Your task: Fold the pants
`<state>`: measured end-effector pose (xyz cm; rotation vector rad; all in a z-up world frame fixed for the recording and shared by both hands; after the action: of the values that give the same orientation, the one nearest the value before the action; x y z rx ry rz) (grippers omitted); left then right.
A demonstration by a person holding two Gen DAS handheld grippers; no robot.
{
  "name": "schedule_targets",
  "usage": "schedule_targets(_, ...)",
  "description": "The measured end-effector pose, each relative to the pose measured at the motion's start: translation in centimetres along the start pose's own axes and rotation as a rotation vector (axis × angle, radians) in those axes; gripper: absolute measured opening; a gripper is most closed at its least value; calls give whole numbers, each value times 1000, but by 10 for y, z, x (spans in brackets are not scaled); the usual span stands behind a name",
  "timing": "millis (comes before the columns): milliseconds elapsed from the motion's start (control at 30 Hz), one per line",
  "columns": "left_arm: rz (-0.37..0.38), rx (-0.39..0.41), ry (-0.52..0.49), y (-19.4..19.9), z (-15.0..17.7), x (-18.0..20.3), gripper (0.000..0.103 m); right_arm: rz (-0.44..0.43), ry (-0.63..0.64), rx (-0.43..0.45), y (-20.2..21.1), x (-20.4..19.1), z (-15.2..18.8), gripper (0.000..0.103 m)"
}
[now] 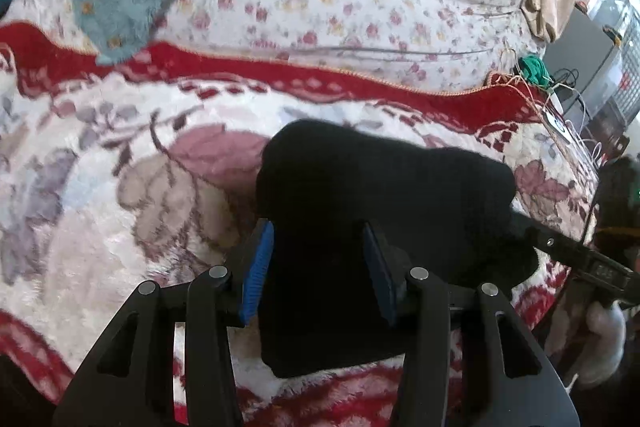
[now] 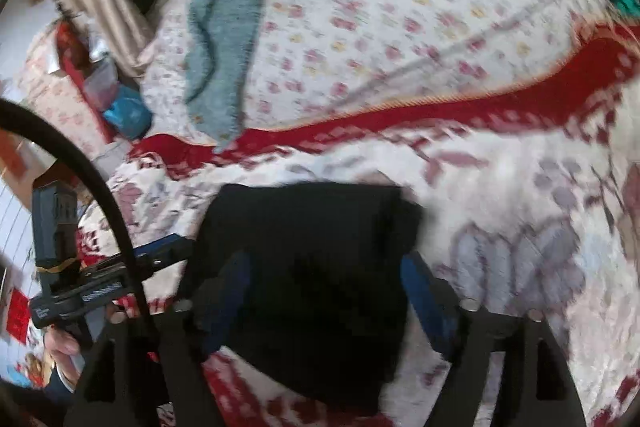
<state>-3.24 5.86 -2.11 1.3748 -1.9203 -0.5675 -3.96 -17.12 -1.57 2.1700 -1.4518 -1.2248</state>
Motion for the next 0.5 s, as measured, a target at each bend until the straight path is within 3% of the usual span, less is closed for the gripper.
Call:
schedule_targets(33, -10, 8, 9, -2, 0, -5, 47, 2, -38, -20, -5, 10, 5, 78)
schedule_targets(100, 22, -3, 52, -8, 1, -12, 67, -46, -122, -53, -17, 24, 15, 81)
schedule_targets(167, 68, -16, 119, -17, 3, -18, 70, -153, -196, -40, -23, 27, 17, 81)
schedule_targets(233, 110, -20, 161, -25, 5, -20, 79, -211, -209, -30, -28, 22, 15, 79)
schedule_targets(333, 176, 30, 206, -34, 7, -19, 85, -209, -156, -25, -39, 12, 13, 70)
schedule_targets(367, 176, 34, 174, -34, 7, -15, 81, -204, -150, -21, -41, 10, 13, 68)
schedule_targets(400, 197, 25, 150, -33, 6, -9, 58, -206, -149, -20, -41, 9, 12, 64)
schedule_targets(433, 214, 15, 141, -29, 5, -5, 57, -212, -146, -23, -39, 6, 11, 56)
schedule_targets(500, 202, 21, 98, -21, -1, -2, 42, -229, -132, -17, -32, -3, 5, 50)
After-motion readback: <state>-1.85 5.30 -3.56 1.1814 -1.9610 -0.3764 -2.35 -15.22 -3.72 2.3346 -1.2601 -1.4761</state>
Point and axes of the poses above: each gripper's, at about its wrist camera, not at the fingertips, and y roughly against the way its jaws point, x to its right, z to its underside, the point moved 9 cm from there along -y, roughly the way its jaws point, and after that the axes turned 6 degrees about x, right-handed, at the moved point
